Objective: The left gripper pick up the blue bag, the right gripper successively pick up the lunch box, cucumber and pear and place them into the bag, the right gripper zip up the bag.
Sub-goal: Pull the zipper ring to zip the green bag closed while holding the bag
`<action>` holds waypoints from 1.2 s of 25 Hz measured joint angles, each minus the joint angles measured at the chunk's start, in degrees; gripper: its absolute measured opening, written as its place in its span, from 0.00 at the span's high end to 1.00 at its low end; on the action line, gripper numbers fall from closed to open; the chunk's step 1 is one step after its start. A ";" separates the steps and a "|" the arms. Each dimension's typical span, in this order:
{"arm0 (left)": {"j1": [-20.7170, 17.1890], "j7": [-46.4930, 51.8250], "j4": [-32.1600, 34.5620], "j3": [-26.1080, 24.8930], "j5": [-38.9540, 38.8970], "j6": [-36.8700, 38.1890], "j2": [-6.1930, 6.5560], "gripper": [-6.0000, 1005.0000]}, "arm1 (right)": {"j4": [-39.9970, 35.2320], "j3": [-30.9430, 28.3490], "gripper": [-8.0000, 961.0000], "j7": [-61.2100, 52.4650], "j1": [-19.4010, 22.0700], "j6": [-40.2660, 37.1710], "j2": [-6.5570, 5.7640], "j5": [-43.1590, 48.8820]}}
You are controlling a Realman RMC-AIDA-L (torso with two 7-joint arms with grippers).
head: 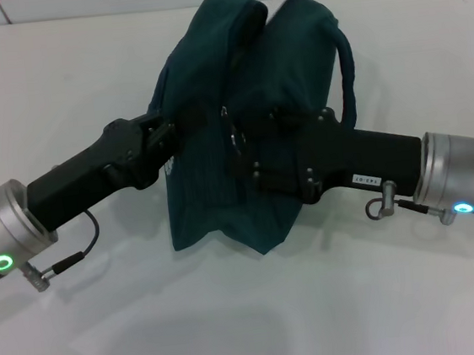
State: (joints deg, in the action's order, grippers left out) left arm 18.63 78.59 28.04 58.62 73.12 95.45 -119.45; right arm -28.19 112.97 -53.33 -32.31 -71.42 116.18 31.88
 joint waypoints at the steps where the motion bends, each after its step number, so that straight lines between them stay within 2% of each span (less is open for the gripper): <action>1: 0.00 0.00 0.00 0.00 0.00 0.00 0.00 0.95 | -0.13 0.15 0.41 0.15 -0.02 0.13 0.00 0.00; 18: -0.52 -0.01 0.00 0.00 0.00 0.09 0.00 0.95 | -0.82 -0.25 0.44 1.88 1.31 0.69 0.00 -1.45; 30: 0.00 -0.11 0.00 0.00 0.26 0.09 0.00 0.95 | -1.42 2.43 0.45 1.80 -0.44 2.02 0.00 -1.60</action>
State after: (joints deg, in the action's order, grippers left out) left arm 18.63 78.48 28.04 58.62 73.38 95.54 -119.44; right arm -29.62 115.40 -51.52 -32.75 -69.40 116.18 30.29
